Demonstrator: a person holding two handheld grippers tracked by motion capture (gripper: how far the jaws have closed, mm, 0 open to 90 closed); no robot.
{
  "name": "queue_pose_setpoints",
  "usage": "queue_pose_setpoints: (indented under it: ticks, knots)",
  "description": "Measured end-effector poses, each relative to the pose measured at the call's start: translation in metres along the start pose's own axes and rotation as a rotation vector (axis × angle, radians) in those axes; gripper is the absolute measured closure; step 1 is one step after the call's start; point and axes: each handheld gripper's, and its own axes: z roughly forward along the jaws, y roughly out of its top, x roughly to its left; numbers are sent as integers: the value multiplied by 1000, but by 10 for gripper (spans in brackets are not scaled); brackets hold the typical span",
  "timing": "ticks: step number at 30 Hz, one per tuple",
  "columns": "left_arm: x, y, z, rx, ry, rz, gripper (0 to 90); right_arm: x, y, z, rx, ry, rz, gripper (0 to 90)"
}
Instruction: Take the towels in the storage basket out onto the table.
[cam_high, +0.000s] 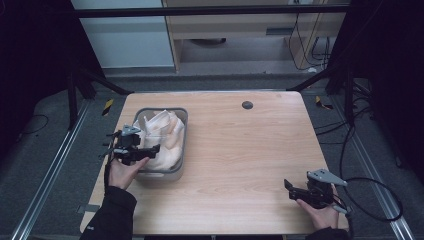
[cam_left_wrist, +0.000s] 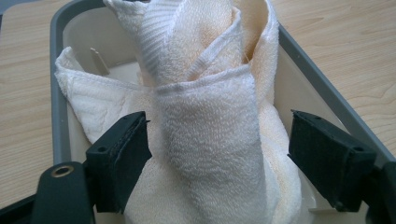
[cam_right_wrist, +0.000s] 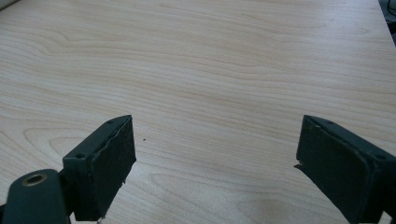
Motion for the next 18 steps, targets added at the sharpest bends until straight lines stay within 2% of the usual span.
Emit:
queue_pose_setpoints:
  ticks: [14, 18]
  knots:
    - [3, 2, 18, 52, 35, 7, 210, 0, 0, 1, 12, 9, 11, 115]
    - [4, 2, 24, 72, 43, 6, 230, 0, 0, 2, 14, 5, 0, 112]
